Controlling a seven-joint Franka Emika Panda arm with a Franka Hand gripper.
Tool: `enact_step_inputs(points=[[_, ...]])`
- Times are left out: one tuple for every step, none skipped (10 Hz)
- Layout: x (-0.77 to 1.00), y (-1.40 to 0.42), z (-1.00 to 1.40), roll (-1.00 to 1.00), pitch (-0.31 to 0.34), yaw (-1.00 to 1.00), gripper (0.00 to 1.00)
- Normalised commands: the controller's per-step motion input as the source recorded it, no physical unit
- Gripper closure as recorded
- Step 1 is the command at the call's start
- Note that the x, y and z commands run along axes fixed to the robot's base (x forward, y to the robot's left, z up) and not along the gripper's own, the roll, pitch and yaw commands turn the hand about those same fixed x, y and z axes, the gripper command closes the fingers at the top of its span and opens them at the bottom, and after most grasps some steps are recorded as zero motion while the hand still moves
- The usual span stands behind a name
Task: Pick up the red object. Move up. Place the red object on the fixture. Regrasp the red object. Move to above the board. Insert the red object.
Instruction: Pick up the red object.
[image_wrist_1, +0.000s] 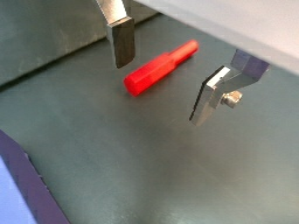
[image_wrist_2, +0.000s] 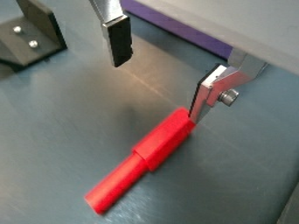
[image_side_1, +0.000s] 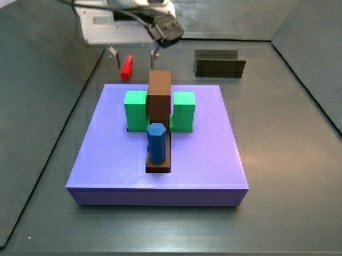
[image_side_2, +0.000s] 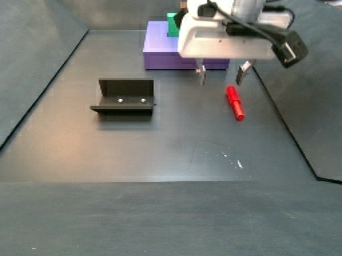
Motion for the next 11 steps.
enact_step_inputs(points=[[-0.12,0.00,-0.21,0.00,0.000,0.00,0.00],[-0.21,0.00,-0.13,0.00,-0.011,0.00,0.00],[-0.18,0.00,-0.07,-0.02,0.000,-0.04,0.00],[-0.09,0.06,-0.06,-0.02,0.000,-0.03,0.00],[-0.12,0.14,-0.09,-0.01,0.000,-0.05,0.00],[-0.16,0.14,-0.12,0.00,0.000,-0.05,0.00],[-0.18,0.17,-0.12,-0.01,-0.001,-0.04,0.00],[-0.09,0.03,-0.15,0.00,-0.004,0.00,0.00],[0.00,0.00,-0.16,0.00,-0.019,0.00,0.00],[-0.01,0.00,-0.11,-0.03,-0.020,0.00,0.00],[0.00,0.00,-0.11,-0.05,-0.020,0.00,0.00]])
